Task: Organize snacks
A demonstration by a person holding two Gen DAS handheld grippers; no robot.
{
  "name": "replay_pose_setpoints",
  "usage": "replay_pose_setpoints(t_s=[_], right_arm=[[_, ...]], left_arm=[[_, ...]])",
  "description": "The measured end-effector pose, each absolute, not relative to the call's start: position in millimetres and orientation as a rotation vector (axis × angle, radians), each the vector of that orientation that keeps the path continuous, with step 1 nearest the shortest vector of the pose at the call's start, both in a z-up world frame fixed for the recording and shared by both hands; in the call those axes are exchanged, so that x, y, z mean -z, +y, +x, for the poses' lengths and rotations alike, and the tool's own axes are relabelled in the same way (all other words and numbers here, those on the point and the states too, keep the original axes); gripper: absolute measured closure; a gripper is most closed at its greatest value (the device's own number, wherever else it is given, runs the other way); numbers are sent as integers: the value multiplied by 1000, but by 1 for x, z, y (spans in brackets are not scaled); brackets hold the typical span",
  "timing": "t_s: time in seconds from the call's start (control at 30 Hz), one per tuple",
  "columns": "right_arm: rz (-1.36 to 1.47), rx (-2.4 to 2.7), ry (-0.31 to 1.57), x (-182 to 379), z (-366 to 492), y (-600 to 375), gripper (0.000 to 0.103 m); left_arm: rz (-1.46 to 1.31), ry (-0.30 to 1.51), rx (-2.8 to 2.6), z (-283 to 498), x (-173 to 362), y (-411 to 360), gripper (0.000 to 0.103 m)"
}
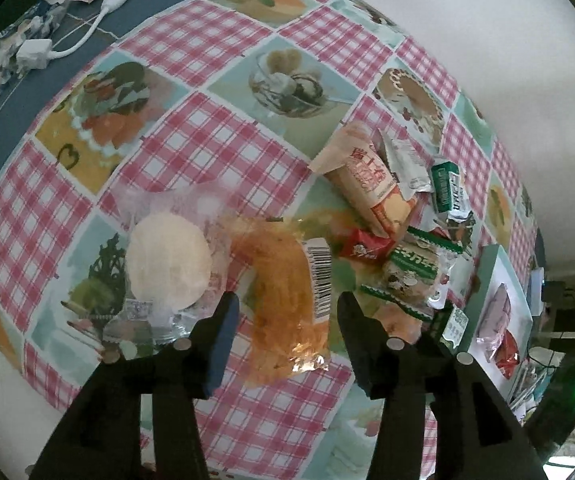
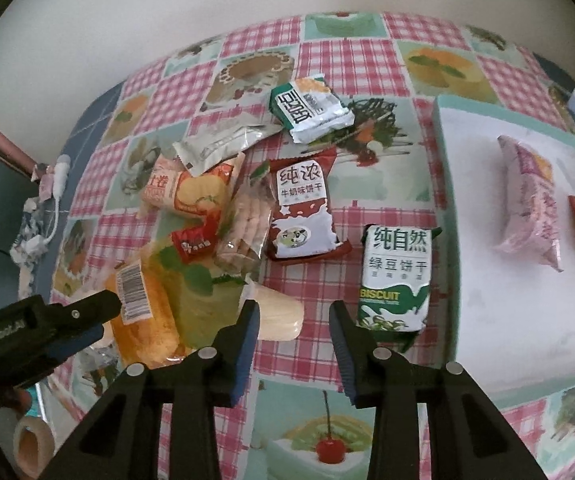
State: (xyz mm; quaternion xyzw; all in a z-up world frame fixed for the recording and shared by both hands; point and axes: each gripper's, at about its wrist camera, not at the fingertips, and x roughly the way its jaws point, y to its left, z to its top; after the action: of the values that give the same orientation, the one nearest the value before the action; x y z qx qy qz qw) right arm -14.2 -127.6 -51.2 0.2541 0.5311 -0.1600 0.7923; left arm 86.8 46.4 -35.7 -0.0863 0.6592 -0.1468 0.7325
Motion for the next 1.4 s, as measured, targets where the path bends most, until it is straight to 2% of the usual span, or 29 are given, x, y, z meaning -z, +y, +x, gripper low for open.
replay_pose_setpoints(t_s=[0.03,0.1,0.13,0.63,0.97,1.03,1.13,1.33,1.37,1.4], right_arm=[[559,342,1139,52,-14,-129,57],[582,345,1142,56,-13,-131,44],[589,344,1144,57,-13,-131,43],[728,247,1105,53,0,-124,43],[706,298,1183,73,10,-115,43],[674,326,1199,76,8,-115,44],[668,338,1202,77,5,-119,51],[666,363,1197,76,-1,-126,51],[665,364,1197,76,-2,-126,51],[665,364,1198,76,-3,-126,51]], left_arm=[[-181,1451,327,88,36,43,50],[-148,1450,333,88,37,36,46],[-135,1451,336,88,39,33,45],[-107,1470,266,95,53,33,45],[-124,1473,263,96,53,41,45],[-112,1477,271,96,55,36,44],[-91,1485,283,96,58,27,44],[-35,1499,294,94,65,14,45],[-32,1502,295,94,66,11,45],[-30,1503,298,94,67,10,53]])
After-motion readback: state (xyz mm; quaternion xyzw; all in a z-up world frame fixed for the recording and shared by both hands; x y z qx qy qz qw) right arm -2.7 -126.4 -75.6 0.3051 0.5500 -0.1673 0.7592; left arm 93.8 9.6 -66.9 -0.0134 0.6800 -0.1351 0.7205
